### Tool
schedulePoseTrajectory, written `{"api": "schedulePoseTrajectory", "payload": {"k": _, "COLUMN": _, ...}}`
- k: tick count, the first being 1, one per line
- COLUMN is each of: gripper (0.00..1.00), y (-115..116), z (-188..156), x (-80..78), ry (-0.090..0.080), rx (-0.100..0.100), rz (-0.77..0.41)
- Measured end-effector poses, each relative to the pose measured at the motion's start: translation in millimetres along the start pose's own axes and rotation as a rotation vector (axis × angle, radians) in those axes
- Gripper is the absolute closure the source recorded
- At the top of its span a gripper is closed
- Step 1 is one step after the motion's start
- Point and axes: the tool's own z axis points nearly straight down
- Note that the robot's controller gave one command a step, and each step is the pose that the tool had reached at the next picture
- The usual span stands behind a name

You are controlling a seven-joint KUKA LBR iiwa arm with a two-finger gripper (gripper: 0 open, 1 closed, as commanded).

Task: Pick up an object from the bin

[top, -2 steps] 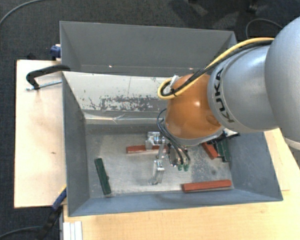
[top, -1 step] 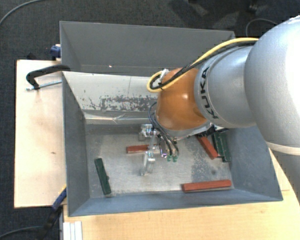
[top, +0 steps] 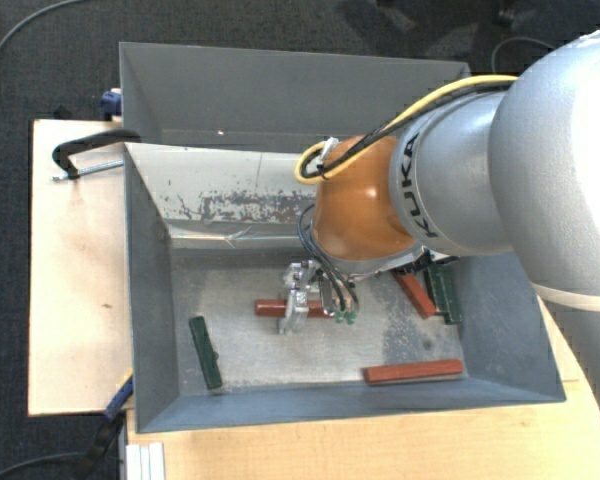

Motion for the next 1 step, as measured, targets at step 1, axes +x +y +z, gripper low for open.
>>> {"api": "schedulePoseTrajectory", "payload": {"k": 1, "gripper": 1.00, "y": -3.8, "z": -140.4, "x": -4.7, "ry": -0.011, "rx": -0.001, "rz": -0.128}}
